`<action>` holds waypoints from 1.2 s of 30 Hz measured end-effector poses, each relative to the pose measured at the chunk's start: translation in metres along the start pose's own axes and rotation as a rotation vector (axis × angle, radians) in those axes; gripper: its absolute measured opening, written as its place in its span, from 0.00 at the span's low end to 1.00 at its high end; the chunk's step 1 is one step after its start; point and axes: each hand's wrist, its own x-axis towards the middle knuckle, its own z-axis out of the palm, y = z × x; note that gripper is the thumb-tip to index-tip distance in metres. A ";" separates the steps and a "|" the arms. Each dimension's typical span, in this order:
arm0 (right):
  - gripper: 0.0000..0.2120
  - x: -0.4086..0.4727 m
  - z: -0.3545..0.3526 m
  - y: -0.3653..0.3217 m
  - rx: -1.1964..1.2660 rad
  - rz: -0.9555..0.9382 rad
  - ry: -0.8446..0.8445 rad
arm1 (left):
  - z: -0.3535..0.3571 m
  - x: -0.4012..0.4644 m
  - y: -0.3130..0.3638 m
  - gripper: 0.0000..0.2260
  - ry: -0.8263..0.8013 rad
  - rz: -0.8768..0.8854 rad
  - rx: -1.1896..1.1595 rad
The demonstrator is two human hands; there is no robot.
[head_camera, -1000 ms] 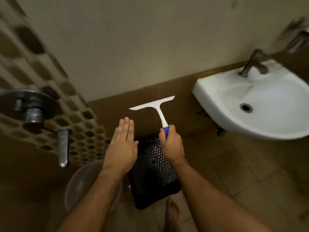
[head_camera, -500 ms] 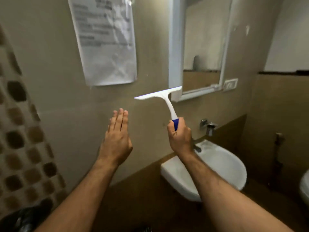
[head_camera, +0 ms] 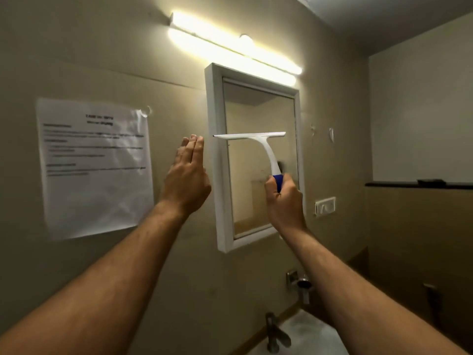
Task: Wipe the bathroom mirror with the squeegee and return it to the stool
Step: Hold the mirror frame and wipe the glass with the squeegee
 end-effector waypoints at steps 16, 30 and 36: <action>0.16 0.193 0.030 0.000 0.336 0.077 -0.029 | 0.107 0.158 -0.015 0.28 0.116 -0.242 -0.095; 0.13 0.175 0.077 0.051 0.394 -0.017 0.068 | 0.140 0.148 -0.024 0.21 0.393 -0.218 -0.338; 0.13 0.166 0.067 0.053 0.385 0.005 0.038 | 0.140 0.148 -0.024 0.21 0.397 -0.239 -0.346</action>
